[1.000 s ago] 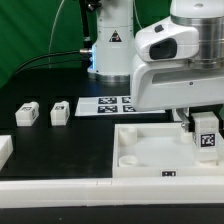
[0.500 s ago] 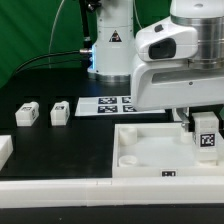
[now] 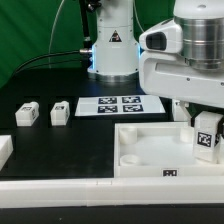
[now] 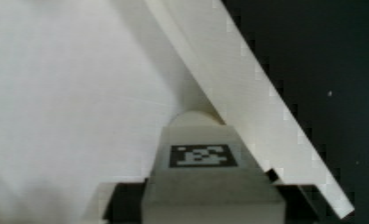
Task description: Assemble one leg
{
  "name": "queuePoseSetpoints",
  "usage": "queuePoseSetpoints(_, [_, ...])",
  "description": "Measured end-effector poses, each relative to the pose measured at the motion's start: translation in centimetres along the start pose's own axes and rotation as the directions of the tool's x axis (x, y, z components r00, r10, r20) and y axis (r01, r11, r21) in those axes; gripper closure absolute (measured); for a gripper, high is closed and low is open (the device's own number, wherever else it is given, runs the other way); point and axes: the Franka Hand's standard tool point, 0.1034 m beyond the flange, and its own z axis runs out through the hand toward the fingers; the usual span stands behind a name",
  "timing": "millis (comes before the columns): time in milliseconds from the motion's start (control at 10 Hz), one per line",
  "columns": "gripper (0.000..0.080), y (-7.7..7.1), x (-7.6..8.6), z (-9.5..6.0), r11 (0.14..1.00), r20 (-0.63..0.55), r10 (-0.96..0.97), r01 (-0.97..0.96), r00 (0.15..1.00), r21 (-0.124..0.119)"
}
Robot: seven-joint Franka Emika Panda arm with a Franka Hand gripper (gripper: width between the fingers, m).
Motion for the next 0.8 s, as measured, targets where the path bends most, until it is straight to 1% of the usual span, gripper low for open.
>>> queuePoseSetpoints(100, [0.0506,-0.07,-0.01,0.03,0.994,0.007,0.106,-0.106,0.994,0.01])
queuePoseSetpoints(200, [0.0506,-0.09,0.1,0.06,0.974,0.019,0.224,-0.224,0.974,0.026])
queuePoseSetpoints(300, [0.0506,-0.17,0.14,0.06,0.938,0.032,0.343,-0.344,0.939,0.036])
queuePoseSetpoints(500, [0.0506,-0.38,0.08,0.05,0.866,0.044,0.497,-0.498,0.867,0.039])
queuePoseSetpoints(600, [0.0506,-0.5,0.05,0.05,0.791,0.059,0.608,-0.61,0.792,0.039])
queuePoseSetpoints(800, [0.0506,-0.5,0.16,0.02,0.689,0.077,0.721,-0.724,0.689,0.033])
